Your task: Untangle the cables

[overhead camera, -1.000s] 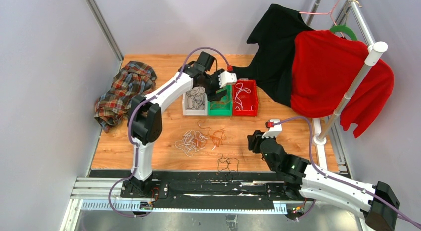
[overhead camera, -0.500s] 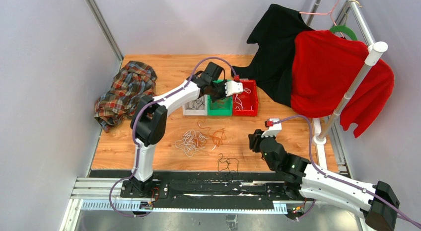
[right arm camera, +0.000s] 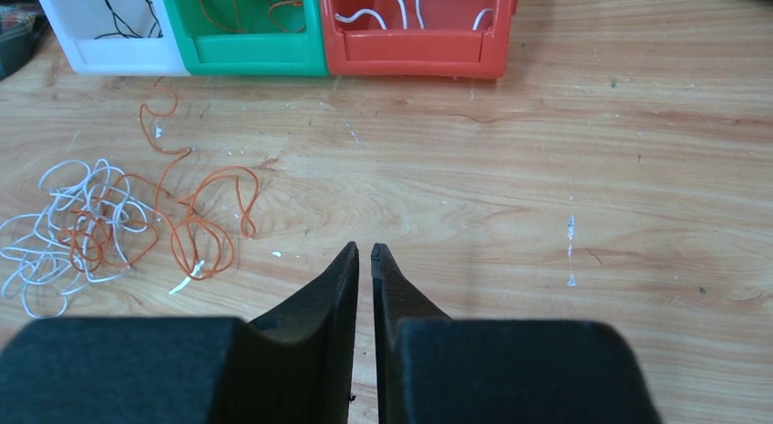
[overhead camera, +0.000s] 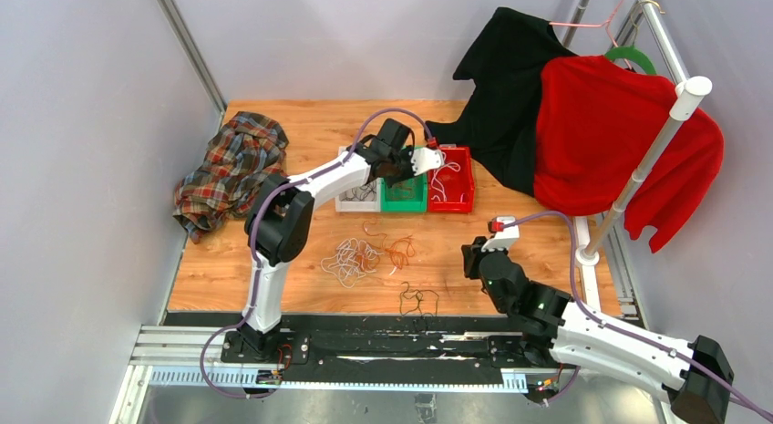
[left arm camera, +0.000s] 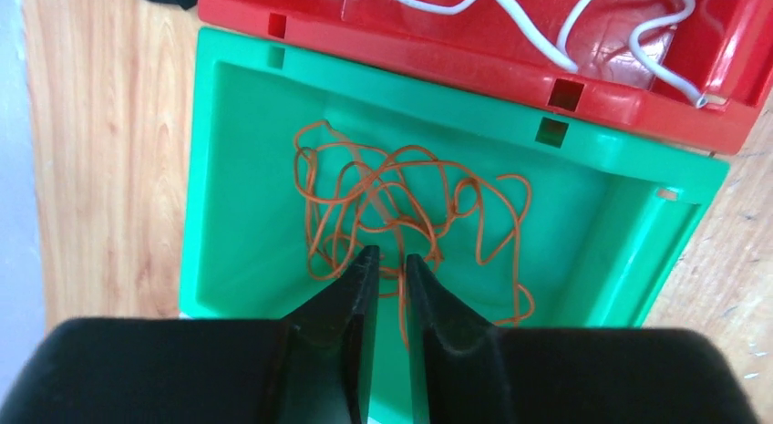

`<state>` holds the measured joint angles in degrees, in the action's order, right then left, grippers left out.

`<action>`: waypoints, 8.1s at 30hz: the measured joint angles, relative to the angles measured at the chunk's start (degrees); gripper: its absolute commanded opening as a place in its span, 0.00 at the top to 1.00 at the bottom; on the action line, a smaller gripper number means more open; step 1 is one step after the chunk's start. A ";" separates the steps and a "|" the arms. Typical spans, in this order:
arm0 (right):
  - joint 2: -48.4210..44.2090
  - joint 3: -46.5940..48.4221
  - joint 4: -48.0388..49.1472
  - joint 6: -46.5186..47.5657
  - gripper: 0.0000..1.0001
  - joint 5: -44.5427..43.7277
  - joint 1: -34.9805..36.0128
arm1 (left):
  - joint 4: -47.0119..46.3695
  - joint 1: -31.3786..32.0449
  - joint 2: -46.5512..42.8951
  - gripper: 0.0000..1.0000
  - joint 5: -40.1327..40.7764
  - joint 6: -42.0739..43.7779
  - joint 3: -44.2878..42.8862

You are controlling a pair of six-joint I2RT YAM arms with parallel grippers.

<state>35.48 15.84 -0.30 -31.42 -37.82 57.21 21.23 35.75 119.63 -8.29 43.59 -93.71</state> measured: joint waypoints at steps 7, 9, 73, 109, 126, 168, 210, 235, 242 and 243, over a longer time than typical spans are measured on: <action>-0.15 2.49 -1.49 0.15 0.76 -0.17 0.00 | 10.21 0.00 -0.55 0.25 -2.86 -6.05 -7.76; -0.68 2.67 -1.64 0.20 0.67 -0.20 0.00 | 13.20 0.00 -2.64 0.24 -4.92 -7.34 -9.77; 1.66 12.24 -5.29 6.88 0.24 16.04 0.00 | 26.12 4.85 -29.59 0.99 -19.04 -10.27 9.68; 31.93 16.35 23.15 12.24 0.60 10.60 -3.13 | 35.93 8.02 -35.04 1.00 -22.34 -22.62 -8.85; 19.89 -2.08 25.59 2.82 0.32 11.96 -5.18 | 31.98 6.80 -23.96 1.00 -10.12 -18.49 -25.03; -12.11 -7.87 4.28 0.72 0.27 7.45 -5.27 | 13.27 -0.37 -13.99 1.00 -1.95 -19.58 -16.85; -14.73 -6.56 -1.79 0.76 0.29 4.22 -5.27 | 4.48 0.33 -0.31 0.99 0.00 -3.72 -3.76; -7.10 -2.36 -0.74 2.97 0.26 3.72 -5.27 | 15.98 0.33 2.38 0.03 -3.87 -4.63 -15.08; -5.53 -0.24 -0.31 4.68 0.26 3.85 -5.27 | 24.83 0.33 -9.75 0.01 -5.99 -4.31 -14.29; -5.53 -0.07 -0.22 4.92 0.26 3.85 -5.27 | 25.53 0.24 -12.70 0.01 -6.40 -4.11 -11.98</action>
<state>29.95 15.77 -0.51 -26.50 -33.98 51.94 46.76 35.99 106.94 -14.70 39.48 -105.69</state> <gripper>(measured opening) 0.743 0.985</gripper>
